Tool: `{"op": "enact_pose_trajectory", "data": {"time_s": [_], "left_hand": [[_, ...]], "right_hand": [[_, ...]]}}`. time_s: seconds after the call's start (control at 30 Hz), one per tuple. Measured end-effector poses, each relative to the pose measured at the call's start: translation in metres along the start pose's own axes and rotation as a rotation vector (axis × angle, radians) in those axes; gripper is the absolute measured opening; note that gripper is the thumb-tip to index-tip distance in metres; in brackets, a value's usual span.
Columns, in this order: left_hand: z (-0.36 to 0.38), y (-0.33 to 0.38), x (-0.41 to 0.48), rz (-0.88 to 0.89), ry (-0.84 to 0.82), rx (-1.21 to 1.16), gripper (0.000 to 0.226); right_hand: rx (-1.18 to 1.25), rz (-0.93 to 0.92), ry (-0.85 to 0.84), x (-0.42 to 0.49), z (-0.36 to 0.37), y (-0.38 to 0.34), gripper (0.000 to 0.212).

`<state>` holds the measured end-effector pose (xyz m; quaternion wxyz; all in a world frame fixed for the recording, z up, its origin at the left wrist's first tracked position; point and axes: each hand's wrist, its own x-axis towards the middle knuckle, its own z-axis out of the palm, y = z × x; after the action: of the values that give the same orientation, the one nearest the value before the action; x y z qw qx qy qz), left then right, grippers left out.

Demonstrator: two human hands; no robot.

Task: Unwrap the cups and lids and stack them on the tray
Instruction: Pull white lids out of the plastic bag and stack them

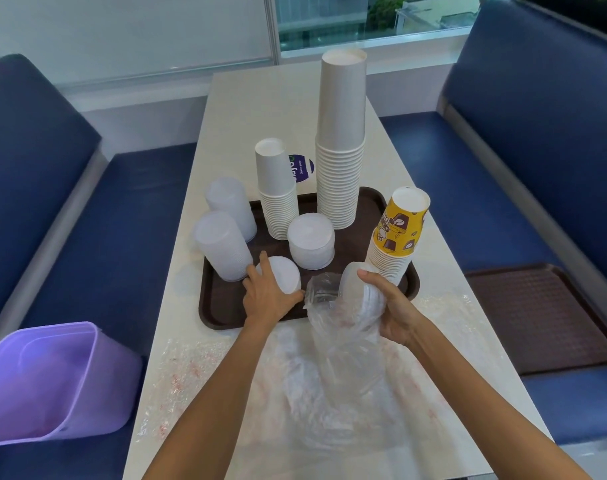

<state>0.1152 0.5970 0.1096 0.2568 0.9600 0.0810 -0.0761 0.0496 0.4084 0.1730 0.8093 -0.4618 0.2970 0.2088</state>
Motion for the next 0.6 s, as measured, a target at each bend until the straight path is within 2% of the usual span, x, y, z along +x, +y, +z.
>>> {"op": "enact_pose_trajectory", "data": {"time_s": [0.07,0.13,0.2,0.27,0.33,0.43,0.5,0.6], "left_hand": [[-0.005,0.001,-0.004,0.012,-0.004,-0.037,0.115],[-0.016,0.004,-0.011,0.052,0.080,-0.112,0.107],[-0.027,0.011,-0.021,0.126,0.248,-0.302,0.086],[-0.039,0.023,-0.038,0.193,0.343,-0.544,0.061],[-0.048,0.037,-0.054,0.258,0.253,-0.725,0.039],[-0.045,0.047,-0.073,0.323,-0.037,-0.818,0.023],[-0.036,0.048,-0.080,0.325,-0.155,-0.831,0.027],[-0.025,0.047,-0.086,0.319,-0.204,-0.789,0.040]], "right_hand": [[-0.005,0.000,-0.016,-0.002,0.001,0.000,0.011],[-0.009,0.007,-0.035,-0.003,0.002,0.001,0.020],[-0.022,0.006,-0.042,-0.003,0.003,0.002,0.022],[-0.036,0.010,-0.047,-0.005,0.006,0.001,0.013],[-0.050,0.013,-0.068,-0.006,0.009,0.003,0.015],[-0.060,-0.012,-0.174,-0.007,0.011,0.005,0.032],[-0.073,-0.030,-0.248,-0.010,0.011,0.005,0.031],[-0.062,-0.023,-0.241,-0.012,0.011,0.007,0.022]]}}
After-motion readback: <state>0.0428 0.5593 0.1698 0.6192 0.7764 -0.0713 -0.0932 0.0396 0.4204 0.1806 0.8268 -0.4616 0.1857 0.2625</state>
